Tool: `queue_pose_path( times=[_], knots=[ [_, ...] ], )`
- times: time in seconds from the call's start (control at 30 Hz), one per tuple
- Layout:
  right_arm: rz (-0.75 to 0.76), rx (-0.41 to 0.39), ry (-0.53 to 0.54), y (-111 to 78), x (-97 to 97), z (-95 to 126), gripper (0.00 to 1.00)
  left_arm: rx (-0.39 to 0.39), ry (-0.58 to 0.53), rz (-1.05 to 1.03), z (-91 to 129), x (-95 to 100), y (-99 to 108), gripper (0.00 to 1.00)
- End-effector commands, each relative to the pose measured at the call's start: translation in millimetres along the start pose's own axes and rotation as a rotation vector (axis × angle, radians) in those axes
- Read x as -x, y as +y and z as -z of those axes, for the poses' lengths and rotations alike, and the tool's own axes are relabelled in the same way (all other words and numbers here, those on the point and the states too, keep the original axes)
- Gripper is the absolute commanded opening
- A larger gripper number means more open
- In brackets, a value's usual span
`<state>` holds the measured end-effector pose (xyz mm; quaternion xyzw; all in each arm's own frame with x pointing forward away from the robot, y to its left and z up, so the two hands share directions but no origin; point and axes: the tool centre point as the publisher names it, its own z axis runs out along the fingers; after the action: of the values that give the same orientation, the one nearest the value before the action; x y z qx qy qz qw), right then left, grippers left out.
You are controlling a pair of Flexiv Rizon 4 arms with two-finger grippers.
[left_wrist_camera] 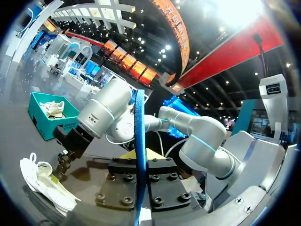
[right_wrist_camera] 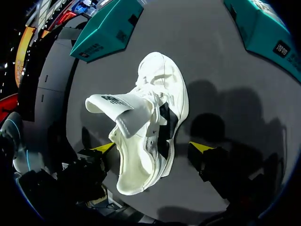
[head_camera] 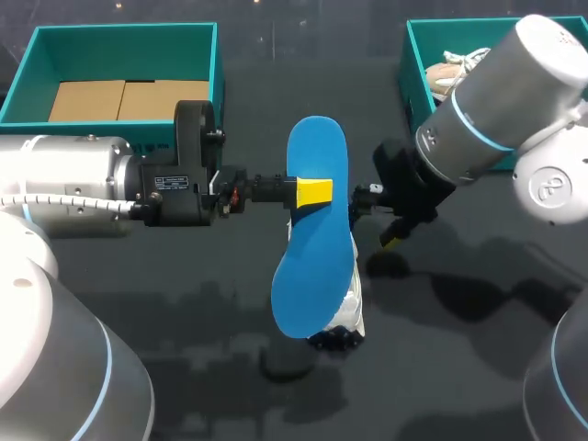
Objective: Take the shoe out of the shoebox, open the shoe tongue, remove and reinsert the insole, then place the shoe into the shoebox
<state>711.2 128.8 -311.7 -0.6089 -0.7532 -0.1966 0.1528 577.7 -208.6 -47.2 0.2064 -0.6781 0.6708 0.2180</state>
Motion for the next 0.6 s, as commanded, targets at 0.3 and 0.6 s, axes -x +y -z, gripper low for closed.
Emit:
queue_pose_path(
  times=[0.3, 0.6],
  knots=[
    [-0.051, 0.008, 0.239, 13.7, -1.5, 51.0, 1.0, 0.082, -0.046, -0.32, -9.2, 22.6, -27.0, 0.0],
    [-0.075, 0.039, 0.414, 21.6, 3.9, 66.9, 1.0, 0.127, -0.089, -0.716, -11.0, 60.2, -49.8, 0.0]
  ],
)
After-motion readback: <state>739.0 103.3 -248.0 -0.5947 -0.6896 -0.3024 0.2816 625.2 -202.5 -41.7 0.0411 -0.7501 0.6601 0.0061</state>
